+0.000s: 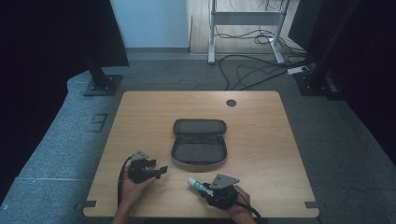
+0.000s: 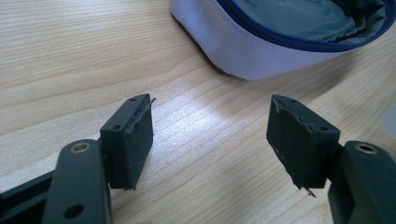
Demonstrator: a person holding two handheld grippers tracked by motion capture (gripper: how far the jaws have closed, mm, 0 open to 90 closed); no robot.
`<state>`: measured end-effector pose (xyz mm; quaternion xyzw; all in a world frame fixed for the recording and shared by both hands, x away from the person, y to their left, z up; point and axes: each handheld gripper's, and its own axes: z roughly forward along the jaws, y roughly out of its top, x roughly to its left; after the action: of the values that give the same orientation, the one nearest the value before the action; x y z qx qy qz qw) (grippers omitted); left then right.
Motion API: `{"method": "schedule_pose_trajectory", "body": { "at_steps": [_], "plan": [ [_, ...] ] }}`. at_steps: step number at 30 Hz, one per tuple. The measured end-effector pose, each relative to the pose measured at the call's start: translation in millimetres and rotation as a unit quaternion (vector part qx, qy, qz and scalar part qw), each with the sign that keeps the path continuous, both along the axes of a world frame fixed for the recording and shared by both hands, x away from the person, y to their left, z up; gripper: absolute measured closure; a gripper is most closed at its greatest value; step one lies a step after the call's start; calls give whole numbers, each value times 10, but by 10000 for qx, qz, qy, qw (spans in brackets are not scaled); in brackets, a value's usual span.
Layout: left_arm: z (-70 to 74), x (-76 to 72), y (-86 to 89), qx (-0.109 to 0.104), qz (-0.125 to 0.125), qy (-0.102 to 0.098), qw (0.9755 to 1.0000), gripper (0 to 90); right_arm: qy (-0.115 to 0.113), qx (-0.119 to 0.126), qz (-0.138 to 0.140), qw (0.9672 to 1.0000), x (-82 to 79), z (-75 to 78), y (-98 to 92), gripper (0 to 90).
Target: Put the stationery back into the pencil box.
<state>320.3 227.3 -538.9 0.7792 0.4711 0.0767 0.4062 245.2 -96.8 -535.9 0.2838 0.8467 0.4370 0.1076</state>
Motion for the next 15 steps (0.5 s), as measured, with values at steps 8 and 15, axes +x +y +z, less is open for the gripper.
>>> {"method": "schedule_pose_trajectory", "body": {
  "at_steps": [8,15],
  "plan": [
    [-4,1,-7,20,-11,19,10000,320,-59,122,-54,9999,37,75,-25,653],
    [-8,3,-11,20,-3,23,10000,320,-154,236,-116,9995,106,178,-29,654]
  ]
}}
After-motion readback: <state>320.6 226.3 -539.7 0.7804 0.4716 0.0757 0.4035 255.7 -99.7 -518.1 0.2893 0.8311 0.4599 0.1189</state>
